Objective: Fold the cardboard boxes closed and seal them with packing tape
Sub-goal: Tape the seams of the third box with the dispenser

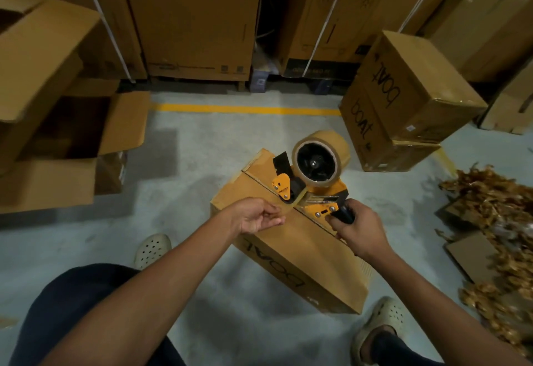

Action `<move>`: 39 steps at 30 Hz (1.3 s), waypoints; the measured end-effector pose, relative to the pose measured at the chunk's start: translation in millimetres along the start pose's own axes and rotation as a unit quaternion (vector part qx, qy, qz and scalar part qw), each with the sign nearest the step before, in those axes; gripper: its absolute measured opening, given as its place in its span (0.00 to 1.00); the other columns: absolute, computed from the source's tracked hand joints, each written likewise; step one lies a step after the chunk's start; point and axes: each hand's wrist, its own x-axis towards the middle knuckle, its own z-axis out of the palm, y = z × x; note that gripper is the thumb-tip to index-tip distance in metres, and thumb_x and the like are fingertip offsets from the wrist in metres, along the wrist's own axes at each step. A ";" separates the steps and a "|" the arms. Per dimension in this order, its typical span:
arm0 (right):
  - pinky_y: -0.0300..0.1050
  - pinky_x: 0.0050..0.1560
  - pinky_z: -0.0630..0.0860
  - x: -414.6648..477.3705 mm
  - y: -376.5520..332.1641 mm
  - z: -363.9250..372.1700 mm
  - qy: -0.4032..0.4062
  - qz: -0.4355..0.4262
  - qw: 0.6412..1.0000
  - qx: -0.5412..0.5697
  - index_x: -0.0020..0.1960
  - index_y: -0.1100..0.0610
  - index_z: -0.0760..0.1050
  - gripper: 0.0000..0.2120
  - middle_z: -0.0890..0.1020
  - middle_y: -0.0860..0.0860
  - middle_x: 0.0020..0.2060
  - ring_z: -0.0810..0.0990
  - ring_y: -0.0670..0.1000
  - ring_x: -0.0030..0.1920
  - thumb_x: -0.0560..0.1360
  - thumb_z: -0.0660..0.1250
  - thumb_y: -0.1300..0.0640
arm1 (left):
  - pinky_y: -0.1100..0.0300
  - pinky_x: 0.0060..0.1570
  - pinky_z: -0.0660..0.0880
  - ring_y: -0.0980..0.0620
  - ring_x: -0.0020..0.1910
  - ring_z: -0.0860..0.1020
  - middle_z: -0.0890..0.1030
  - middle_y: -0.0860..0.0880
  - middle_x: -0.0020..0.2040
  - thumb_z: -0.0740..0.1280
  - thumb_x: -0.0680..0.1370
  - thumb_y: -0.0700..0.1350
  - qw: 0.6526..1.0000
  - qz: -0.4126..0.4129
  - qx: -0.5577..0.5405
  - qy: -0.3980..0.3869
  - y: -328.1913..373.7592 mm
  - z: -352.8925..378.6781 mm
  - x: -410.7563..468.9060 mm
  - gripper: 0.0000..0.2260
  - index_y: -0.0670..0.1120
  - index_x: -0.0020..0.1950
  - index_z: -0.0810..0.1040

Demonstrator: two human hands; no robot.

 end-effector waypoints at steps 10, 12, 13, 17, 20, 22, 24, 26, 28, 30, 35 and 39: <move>0.55 0.37 0.79 40.1 16.9 37.7 -0.092 0.013 0.996 0.016 0.51 0.52 0.74 0.11 0.81 0.51 0.31 0.81 0.52 0.31 0.71 0.70 0.62 | 0.57 0.34 0.83 0.43 0.33 0.85 0.83 0.38 0.36 0.64 0.79 0.30 0.987 0.010 0.155 0.035 53.0 -32.2 24.3 0.06 0.36 0.44 0.76; 0.56 0.38 0.79 62.6 13.9 53.2 -0.077 0.018 0.996 0.039 0.50 0.51 0.75 0.10 0.81 0.51 0.32 0.80 0.54 0.33 0.72 0.71 0.62 | 0.57 0.33 0.83 0.43 0.32 0.84 0.83 0.38 0.39 0.63 0.79 0.29 0.982 0.027 0.177 0.055 78.5 -39.3 38.0 0.07 0.36 0.43 0.76; 0.56 0.39 0.79 75.1 12.6 62.5 -0.072 0.018 0.996 0.050 0.49 0.50 0.76 0.10 0.81 0.51 0.32 0.80 0.54 0.34 0.72 0.71 0.62 | 0.57 0.33 0.83 0.43 0.31 0.84 0.82 0.38 0.40 0.63 0.79 0.29 0.979 0.038 0.187 0.067 91.2 -43.9 45.4 0.08 0.37 0.42 0.76; 0.46 0.38 0.76 127.7 7.3 105.4 -0.055 0.018 0.995 0.083 0.51 0.53 0.77 0.09 0.80 0.47 0.34 0.79 0.51 0.37 0.72 0.72 0.61 | 0.56 0.39 0.82 0.45 0.31 0.84 0.82 0.39 0.42 0.65 0.78 0.28 0.968 0.071 0.212 0.117 133.3 -76.3 84.8 0.07 0.36 0.42 0.78; 0.48 0.40 0.77 160.7 10.4 140.3 -0.048 0.022 0.993 0.107 0.53 0.54 0.79 0.10 0.82 0.46 0.37 0.80 0.49 0.39 0.72 0.73 0.58 | 0.58 0.37 0.83 0.47 0.34 0.84 0.82 0.39 0.43 0.68 0.75 0.28 0.963 0.071 0.219 0.142 150.1 -110.6 117.2 0.04 0.35 0.43 0.79; 0.50 0.43 0.79 175.9 15.4 162.2 -0.051 0.014 0.992 0.110 0.54 0.53 0.80 0.11 0.84 0.46 0.40 0.82 0.47 0.41 0.72 0.74 0.56 | 0.60 0.34 0.82 0.49 0.33 0.83 0.82 0.39 0.42 0.68 0.76 0.28 0.960 0.060 0.231 0.149 155.2 -132.2 133.7 0.04 0.35 0.42 0.80; 0.50 0.46 0.80 185.5 20.4 181.7 -0.054 0.012 0.989 0.138 0.55 0.51 0.81 0.12 0.85 0.45 0.42 0.83 0.46 0.44 0.71 0.75 0.56 | 0.62 0.33 0.81 0.50 0.32 0.83 0.82 0.40 0.40 0.66 0.77 0.28 0.956 0.056 0.238 0.160 159.3 -149.3 144.8 0.06 0.35 0.42 0.80; 0.50 0.47 0.80 192.9 25.4 195.8 -0.052 0.020 0.987 0.148 0.55 0.50 0.81 0.13 0.85 0.44 0.42 0.83 0.45 0.44 0.71 0.75 0.57 | 0.62 0.32 0.81 0.50 0.32 0.83 0.82 0.40 0.40 0.66 0.77 0.28 0.957 0.055 0.230 0.167 162.2 -161.2 155.4 0.06 0.35 0.42 0.80; 0.52 0.45 0.80 200.4 32.0 205.6 -0.048 0.025 0.989 0.134 0.55 0.53 0.81 0.13 0.85 0.45 0.41 0.82 0.44 0.42 0.71 0.75 0.56 | 0.62 0.32 0.81 0.49 0.34 0.83 0.82 0.39 0.41 0.68 0.76 0.29 0.958 0.055 0.227 0.168 163.3 -167.7 164.9 0.04 0.35 0.44 0.80; 0.53 0.45 0.80 205.8 39.0 210.2 -0.045 0.034 0.991 0.121 0.56 0.53 0.81 0.13 0.84 0.45 0.40 0.82 0.46 0.40 0.72 0.75 0.56 | 0.62 0.31 0.81 0.49 0.33 0.83 0.82 0.39 0.41 0.69 0.75 0.29 0.958 0.057 0.227 0.166 163.6 -170.9 176.5 0.03 0.35 0.44 0.80; 0.50 0.46 0.80 213.7 44.0 219.1 -0.049 0.043 0.993 0.103 0.57 0.53 0.80 0.14 0.84 0.46 0.42 0.82 0.45 0.43 0.71 0.75 0.55 | 0.63 0.30 0.81 0.50 0.31 0.83 0.82 0.40 0.40 0.69 0.75 0.30 0.964 0.054 0.207 0.158 161.1 -179.9 195.1 0.02 0.35 0.43 0.80; 0.55 0.44 0.81 215.6 46.8 227.1 -0.043 0.044 0.994 0.093 0.55 0.54 0.81 0.15 0.84 0.48 0.40 0.82 0.49 0.40 0.70 0.76 0.53 | 0.62 0.30 0.80 0.50 0.31 0.83 0.82 0.40 0.39 0.70 0.75 0.29 0.969 0.050 0.186 0.158 157.8 -188.9 199.1 0.02 0.34 0.44 0.80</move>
